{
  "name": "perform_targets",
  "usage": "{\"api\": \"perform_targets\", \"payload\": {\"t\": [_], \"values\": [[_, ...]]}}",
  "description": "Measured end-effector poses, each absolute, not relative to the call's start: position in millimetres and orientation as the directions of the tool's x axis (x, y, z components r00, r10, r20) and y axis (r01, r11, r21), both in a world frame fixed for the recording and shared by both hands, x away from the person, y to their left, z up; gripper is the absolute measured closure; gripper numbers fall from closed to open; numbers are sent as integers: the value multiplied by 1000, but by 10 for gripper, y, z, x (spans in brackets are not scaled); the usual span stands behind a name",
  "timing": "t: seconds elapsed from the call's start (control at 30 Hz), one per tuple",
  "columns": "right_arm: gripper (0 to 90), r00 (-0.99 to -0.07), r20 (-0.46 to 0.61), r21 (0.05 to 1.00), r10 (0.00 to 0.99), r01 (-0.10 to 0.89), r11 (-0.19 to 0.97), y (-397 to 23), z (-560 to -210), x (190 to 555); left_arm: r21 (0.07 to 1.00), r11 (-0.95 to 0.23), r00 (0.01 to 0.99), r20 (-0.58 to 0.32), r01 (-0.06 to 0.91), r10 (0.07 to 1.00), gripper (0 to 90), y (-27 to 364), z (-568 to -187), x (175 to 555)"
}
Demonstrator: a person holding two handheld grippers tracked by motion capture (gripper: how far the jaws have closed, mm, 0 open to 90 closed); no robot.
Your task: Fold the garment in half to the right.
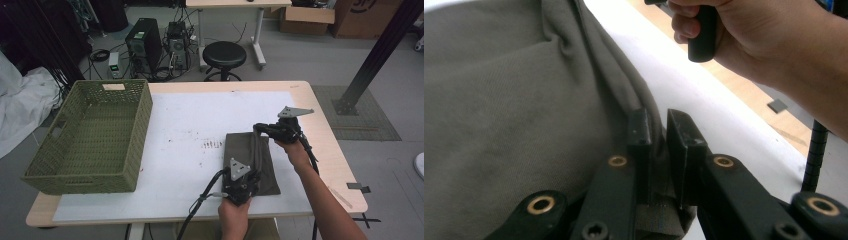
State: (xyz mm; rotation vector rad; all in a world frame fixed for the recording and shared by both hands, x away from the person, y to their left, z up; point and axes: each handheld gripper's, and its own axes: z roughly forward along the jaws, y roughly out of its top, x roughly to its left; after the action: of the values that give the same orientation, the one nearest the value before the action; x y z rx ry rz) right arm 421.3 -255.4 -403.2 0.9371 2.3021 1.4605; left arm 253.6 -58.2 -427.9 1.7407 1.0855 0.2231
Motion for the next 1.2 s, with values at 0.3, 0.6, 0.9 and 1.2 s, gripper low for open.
{"api": "perform_targets", "payload": {"t": [0.3, 0.6, 0.9, 1.2], "values": [[689, -696, 135, 865, 705, 430, 259, -2720, -4143, 4200, 804, -54, 516, -327, 592, 792, 487, -636, -4307, 2630], [588, -578, 213, 858, 788, 497, 132, -3032, -4094, 3514, 842, -17, 410, -244, 538, 879, 237, -43, -4128, 2678], [700, -606, 210, 798, 767, 559, 224, -2593, -4314, 2973, 847, 25, 307, -220, 532, 926, 231, 540, -4124, 2745], [766, -486, 49, 763, 873, 582, 281, -2798, -4467, 2916, 841, 49, 276, -232, 539, 933, 232, 815, -4191, 2742]]}}
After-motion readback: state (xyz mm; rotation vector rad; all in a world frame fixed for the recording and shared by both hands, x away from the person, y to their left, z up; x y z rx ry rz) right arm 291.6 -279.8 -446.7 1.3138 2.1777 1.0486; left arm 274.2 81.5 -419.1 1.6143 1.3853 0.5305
